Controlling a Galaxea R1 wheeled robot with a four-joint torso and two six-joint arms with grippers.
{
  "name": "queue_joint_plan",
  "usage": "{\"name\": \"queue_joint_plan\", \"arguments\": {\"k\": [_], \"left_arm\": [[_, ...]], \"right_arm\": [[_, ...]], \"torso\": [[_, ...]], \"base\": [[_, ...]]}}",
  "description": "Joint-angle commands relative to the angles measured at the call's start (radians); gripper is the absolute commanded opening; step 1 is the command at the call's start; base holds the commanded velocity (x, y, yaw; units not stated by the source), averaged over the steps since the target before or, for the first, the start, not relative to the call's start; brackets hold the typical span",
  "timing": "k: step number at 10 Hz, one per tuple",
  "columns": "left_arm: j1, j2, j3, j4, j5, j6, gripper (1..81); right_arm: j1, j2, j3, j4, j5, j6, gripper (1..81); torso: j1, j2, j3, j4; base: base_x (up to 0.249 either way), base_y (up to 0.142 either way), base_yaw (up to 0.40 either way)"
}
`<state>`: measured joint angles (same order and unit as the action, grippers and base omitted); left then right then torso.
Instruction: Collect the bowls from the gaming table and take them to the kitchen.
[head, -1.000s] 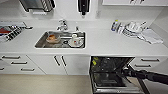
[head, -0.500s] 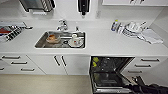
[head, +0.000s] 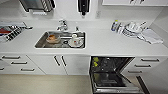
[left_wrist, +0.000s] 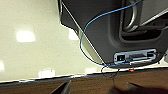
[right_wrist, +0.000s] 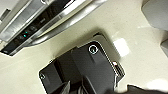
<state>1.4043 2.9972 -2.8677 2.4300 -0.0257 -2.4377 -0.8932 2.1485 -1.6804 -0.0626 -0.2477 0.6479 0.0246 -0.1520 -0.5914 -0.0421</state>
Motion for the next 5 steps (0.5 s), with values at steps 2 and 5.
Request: {"name": "queue_joint_plan", "arguments": {"k": [2, 5], "left_arm": [[0.005, -0.007, -0.006, -0.006, 0.040, -0.001, 81.1], [0.005, -0.013, -0.006, -0.002, 0.040, 0.000, 81.1]], "right_arm": [[-0.287, 0.130, -0.128, -0.006, 0.134, -0.148, 81.1], [-0.391, 0.217, -0.213, -0.008, 0.200, -0.171, 81.1]], "torso": [[0.000, 0.000, 0.000, 0.000], [0.065, -0.102, 0.000, 0.000]], "base": [[0.000, 0.000, 0.000], [0.000, 0.000, 0.000]]}}
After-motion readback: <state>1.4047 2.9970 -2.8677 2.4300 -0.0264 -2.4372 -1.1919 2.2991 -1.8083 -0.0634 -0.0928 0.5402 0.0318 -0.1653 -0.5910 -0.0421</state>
